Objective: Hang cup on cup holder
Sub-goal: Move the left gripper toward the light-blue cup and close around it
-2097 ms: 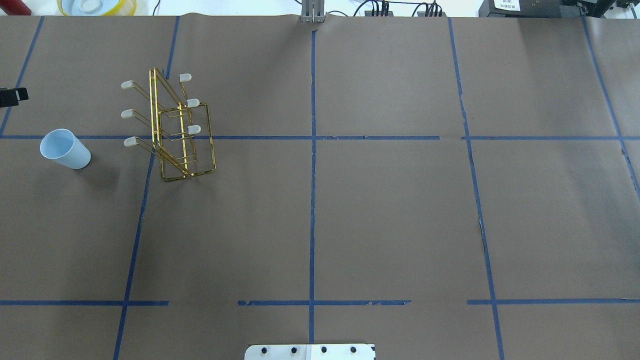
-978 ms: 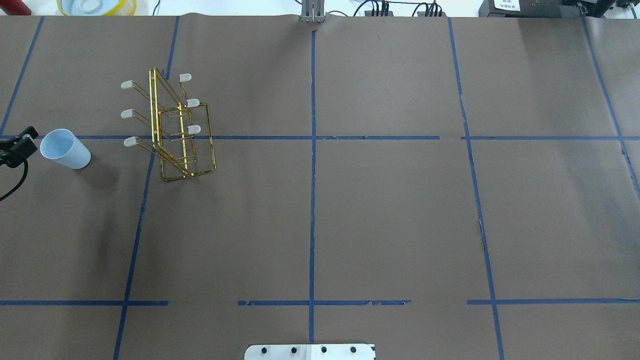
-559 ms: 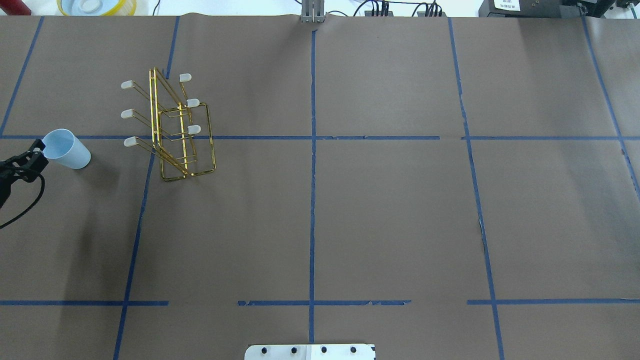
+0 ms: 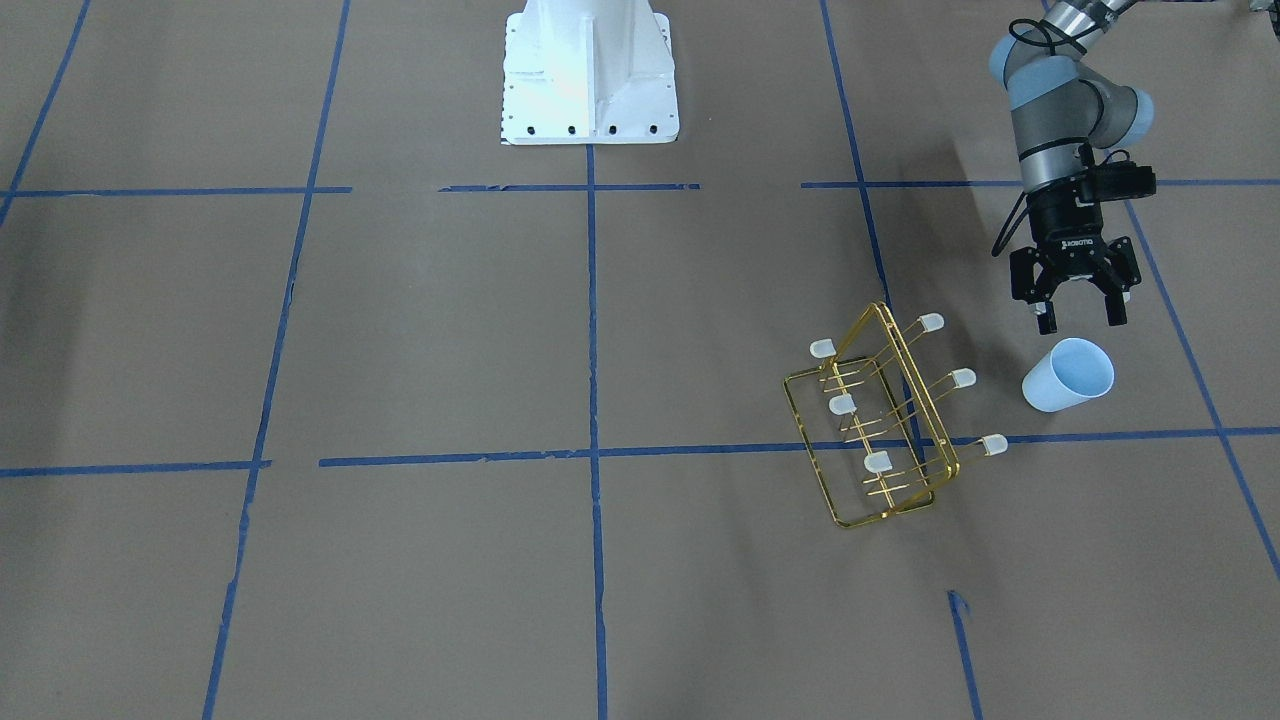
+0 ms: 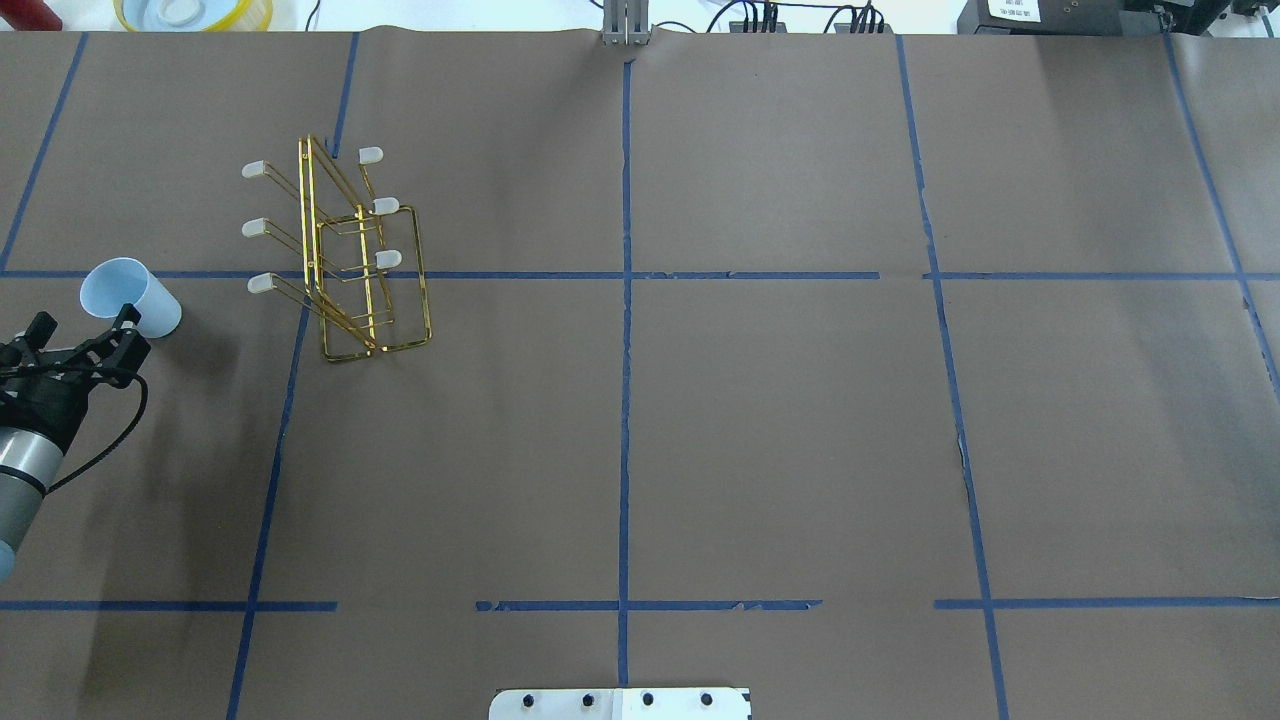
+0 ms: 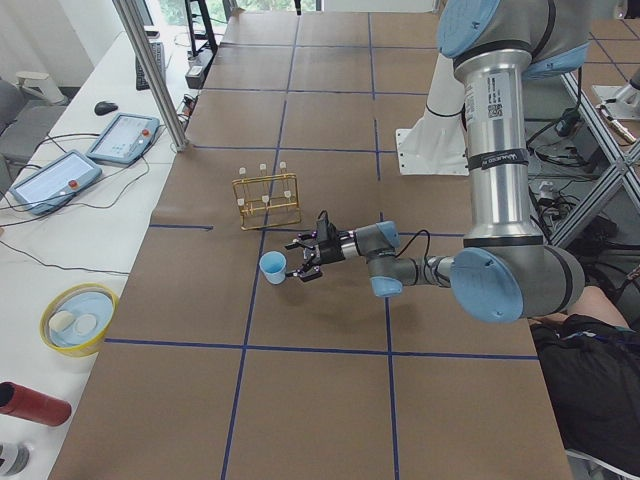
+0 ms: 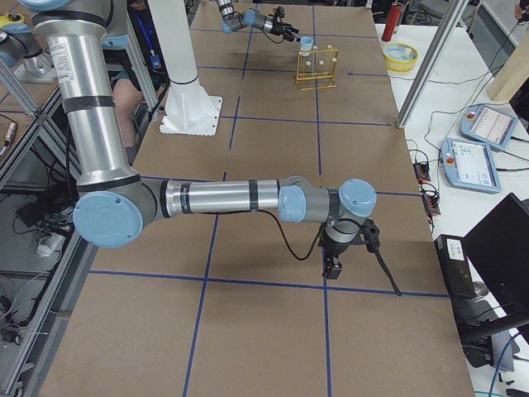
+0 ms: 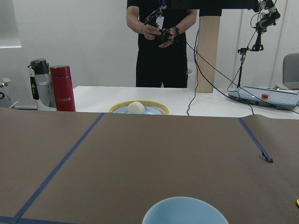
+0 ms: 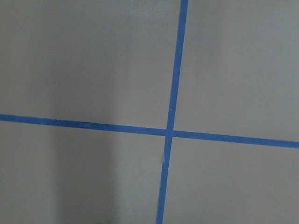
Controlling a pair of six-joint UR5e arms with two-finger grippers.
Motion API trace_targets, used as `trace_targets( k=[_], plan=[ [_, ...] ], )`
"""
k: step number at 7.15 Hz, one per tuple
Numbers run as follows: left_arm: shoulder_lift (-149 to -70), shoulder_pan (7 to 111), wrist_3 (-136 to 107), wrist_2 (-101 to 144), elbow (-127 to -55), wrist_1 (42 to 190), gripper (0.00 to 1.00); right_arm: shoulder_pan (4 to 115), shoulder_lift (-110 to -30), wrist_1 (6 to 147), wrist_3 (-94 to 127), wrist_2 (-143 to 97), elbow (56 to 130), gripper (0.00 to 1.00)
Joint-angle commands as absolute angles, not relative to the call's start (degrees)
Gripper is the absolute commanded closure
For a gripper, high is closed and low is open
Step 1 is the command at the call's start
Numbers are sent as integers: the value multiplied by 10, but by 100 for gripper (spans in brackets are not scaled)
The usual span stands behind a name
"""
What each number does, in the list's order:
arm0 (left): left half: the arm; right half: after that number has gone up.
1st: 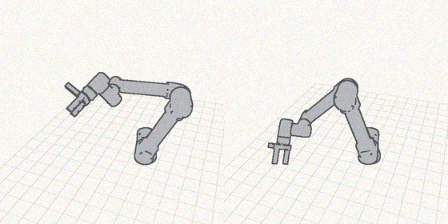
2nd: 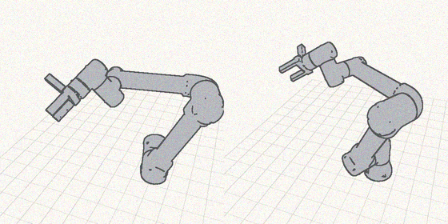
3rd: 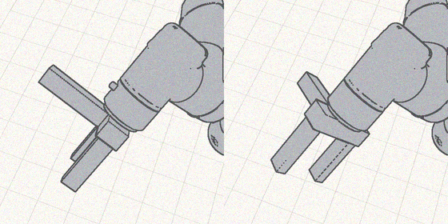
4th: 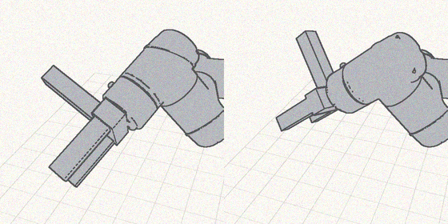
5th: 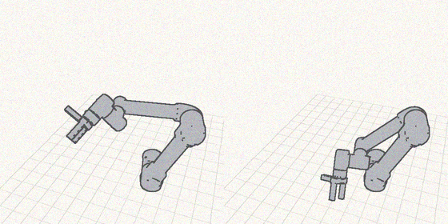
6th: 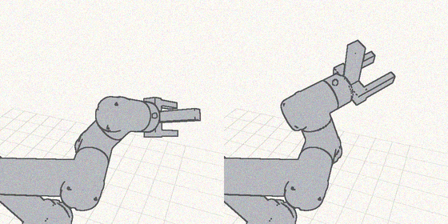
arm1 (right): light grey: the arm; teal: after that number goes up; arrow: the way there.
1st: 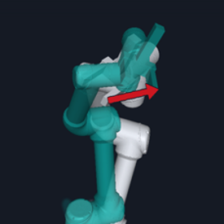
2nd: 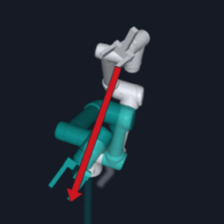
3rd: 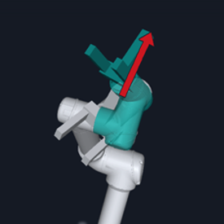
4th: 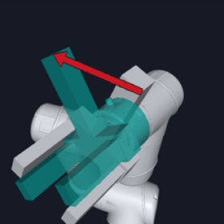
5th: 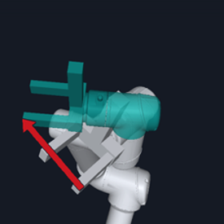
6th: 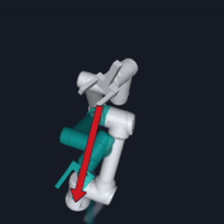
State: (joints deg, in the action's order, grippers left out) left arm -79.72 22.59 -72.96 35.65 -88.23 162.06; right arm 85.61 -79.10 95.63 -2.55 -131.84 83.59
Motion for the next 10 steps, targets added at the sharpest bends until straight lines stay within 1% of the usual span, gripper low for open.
trace_targets(
  k=[1, 4, 6, 10],
  plan=[
    [-803, 202, -729, 330, -868, 1620, 0, 856, -791, 956, -25, -1318, 836, 0],
    [-821, 196, -729, 330, -833, 1620, 0, 856, -791, 956, -25, -1318, 836, 0],
    [-825, 196, -729, 333, -831, 1621, 0, 856, -791, 956, -25, -1318, 836, 0],
    [-849, 244, -721, 370, -819, 1622, 0, 856, -791, 956, -25, -1318, 836, 0]
  ],
)
